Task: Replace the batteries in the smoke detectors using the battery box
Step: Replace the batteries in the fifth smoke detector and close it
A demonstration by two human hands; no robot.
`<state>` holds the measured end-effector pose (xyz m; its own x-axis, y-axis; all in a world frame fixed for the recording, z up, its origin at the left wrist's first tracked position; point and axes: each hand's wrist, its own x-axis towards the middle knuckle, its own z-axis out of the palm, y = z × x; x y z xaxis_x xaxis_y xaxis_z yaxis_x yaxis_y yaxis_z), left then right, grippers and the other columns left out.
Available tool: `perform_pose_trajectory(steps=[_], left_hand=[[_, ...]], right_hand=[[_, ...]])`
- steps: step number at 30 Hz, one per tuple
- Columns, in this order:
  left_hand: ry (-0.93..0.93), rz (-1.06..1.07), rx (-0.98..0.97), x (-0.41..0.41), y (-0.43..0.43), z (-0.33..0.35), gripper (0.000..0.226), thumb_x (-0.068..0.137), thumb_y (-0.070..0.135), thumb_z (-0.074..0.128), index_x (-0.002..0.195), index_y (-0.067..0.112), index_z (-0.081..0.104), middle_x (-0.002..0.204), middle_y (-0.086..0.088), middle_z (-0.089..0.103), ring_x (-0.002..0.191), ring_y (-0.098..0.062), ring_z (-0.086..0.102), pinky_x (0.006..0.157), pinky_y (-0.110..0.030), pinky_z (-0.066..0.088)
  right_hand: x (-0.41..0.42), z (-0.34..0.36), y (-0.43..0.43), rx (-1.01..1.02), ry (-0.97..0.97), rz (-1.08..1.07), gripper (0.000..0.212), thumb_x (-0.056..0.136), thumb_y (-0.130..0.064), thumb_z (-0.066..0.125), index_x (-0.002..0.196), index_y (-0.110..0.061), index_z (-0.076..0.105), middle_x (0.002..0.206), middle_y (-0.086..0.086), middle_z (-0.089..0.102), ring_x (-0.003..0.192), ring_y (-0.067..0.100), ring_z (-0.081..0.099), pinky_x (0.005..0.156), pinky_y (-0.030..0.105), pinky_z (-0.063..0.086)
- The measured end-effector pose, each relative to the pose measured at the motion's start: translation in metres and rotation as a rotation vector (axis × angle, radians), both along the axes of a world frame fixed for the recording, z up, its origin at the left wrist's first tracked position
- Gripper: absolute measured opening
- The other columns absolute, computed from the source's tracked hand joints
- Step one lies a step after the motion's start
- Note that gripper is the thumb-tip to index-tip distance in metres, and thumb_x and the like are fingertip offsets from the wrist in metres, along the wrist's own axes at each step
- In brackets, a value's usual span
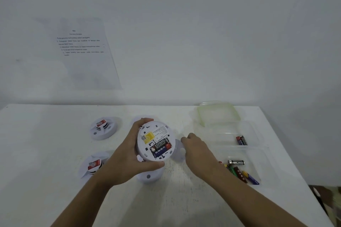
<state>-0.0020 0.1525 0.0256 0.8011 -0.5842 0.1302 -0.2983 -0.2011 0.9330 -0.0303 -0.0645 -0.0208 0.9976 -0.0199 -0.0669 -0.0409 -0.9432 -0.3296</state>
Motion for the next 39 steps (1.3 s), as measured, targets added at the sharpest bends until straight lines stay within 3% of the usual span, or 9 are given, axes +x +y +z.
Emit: perform_pose_trajectory(steps=[5, 9, 13, 16, 19, 24, 29, 34, 39], left_hand=[[0.021, -0.016, -0.017, 0.002, -0.002, 0.002, 0.098, 0.067, 0.005, 0.091, 0.143, 0.032, 0.035, 0.137, 0.017, 0.051, 0.133, -0.014, 0.050, 0.092, -0.034, 0.058], [0.000, -0.006, -0.046, 0.001, -0.008, 0.008, 0.097, 0.066, 0.004, 0.090, 0.140, 0.037, 0.036, 0.133, 0.020, 0.052, 0.130, -0.010, 0.051, 0.087, -0.026, 0.058], [-0.014, -0.002, -0.082, -0.001, -0.018, 0.015, 0.097, 0.065, 0.008, 0.092, 0.137, 0.045, 0.038, 0.136, 0.018, 0.051, 0.131, -0.011, 0.051, 0.089, -0.029, 0.058], [-0.057, 0.015, -0.070, -0.005, -0.030, 0.021, 0.096, 0.063, 0.019, 0.093, 0.135, 0.050, 0.037, 0.136, 0.020, 0.050, 0.131, -0.013, 0.051, 0.089, -0.029, 0.058], [-0.092, 0.046, -0.080, -0.008, -0.043, 0.025, 0.099, 0.062, 0.024, 0.092, 0.140, 0.042, 0.034, 0.136, 0.017, 0.050, 0.129, -0.014, 0.053, 0.092, -0.032, 0.058], [-0.117, 0.091, -0.130, -0.018, -0.066, 0.029, 0.093, 0.066, 0.014, 0.092, 0.136, 0.036, 0.035, 0.127, 0.021, 0.054, 0.124, -0.012, 0.056, 0.087, -0.020, 0.056], [-0.097, 0.065, -0.121, -0.024, -0.076, 0.030, 0.092, 0.068, 0.009, 0.090, 0.134, 0.040, 0.034, 0.125, 0.020, 0.054, 0.123, -0.016, 0.057, 0.089, -0.027, 0.058], [-0.113, 0.060, -0.101, -0.024, -0.080, 0.032, 0.091, 0.069, 0.006, 0.090, 0.135, 0.031, 0.033, 0.117, 0.023, 0.056, 0.119, -0.013, 0.059, 0.085, -0.023, 0.058], [-0.099, 0.077, -0.076, -0.019, -0.076, 0.030, 0.092, 0.068, 0.013, 0.090, 0.135, 0.036, 0.032, 0.120, 0.024, 0.055, 0.120, -0.013, 0.058, 0.088, -0.026, 0.058]], right_hand=[[-0.003, 0.007, -0.007, 0.182, -0.123, -0.105, 0.028, 0.096, -0.012, 0.056, 0.123, -0.007, 0.064, 0.115, 0.004, 0.062, 0.103, 0.019, 0.059, 0.088, 0.029, 0.049], [-0.019, 0.036, -0.015, 0.571, -0.342, -0.217, 0.013, 0.095, -0.016, 0.064, 0.101, -0.024, 0.072, 0.093, -0.012, 0.072, 0.082, 0.002, 0.066, 0.071, 0.013, 0.053], [-0.039, 0.066, -0.015, 0.874, -0.405, -0.153, 0.012, 0.093, -0.016, 0.068, 0.094, -0.027, 0.072, 0.091, -0.016, 0.071, 0.090, 0.005, 0.067, 0.071, 0.023, 0.057], [-0.047, 0.075, -0.012, 0.900, -0.441, -0.093, 0.011, 0.090, -0.020, 0.072, 0.094, -0.030, 0.073, 0.098, -0.017, 0.065, 0.099, 0.009, 0.062, 0.074, 0.025, 0.058], [-0.046, 0.074, -0.010, 0.892, -0.486, -0.106, 0.015, 0.085, -0.020, 0.079, 0.096, -0.029, 0.074, 0.103, -0.013, 0.059, 0.102, 0.011, 0.061, 0.073, 0.026, 0.059], [-0.042, 0.073, -0.015, 0.914, -0.510, -0.144, 0.026, 0.075, -0.024, 0.086, 0.097, -0.027, 0.072, 0.108, -0.008, 0.056, 0.104, 0.008, 0.063, 0.073, 0.026, 0.061], [-0.039, 0.071, -0.020, 0.991, -0.477, -0.204, 0.019, 0.079, -0.025, 0.083, 0.091, -0.019, 0.069, 0.105, -0.005, 0.056, 0.098, 0.001, 0.063, 0.069, 0.019, 0.056], [-0.035, 0.062, -0.018, 0.927, -0.435, -0.178, 0.020, 0.084, -0.030, 0.078, 0.081, -0.012, 0.072, 0.110, -0.004, 0.047, 0.103, 0.011, 0.060, 0.075, 0.027, 0.059], [-0.033, 0.067, -0.024, 0.953, -0.503, -0.144, 0.027, 0.077, -0.026, 0.085, 0.096, -0.022, 0.067, 0.105, -0.008, 0.059, 0.099, 0.002, 0.065, 0.072, 0.021, 0.059]])
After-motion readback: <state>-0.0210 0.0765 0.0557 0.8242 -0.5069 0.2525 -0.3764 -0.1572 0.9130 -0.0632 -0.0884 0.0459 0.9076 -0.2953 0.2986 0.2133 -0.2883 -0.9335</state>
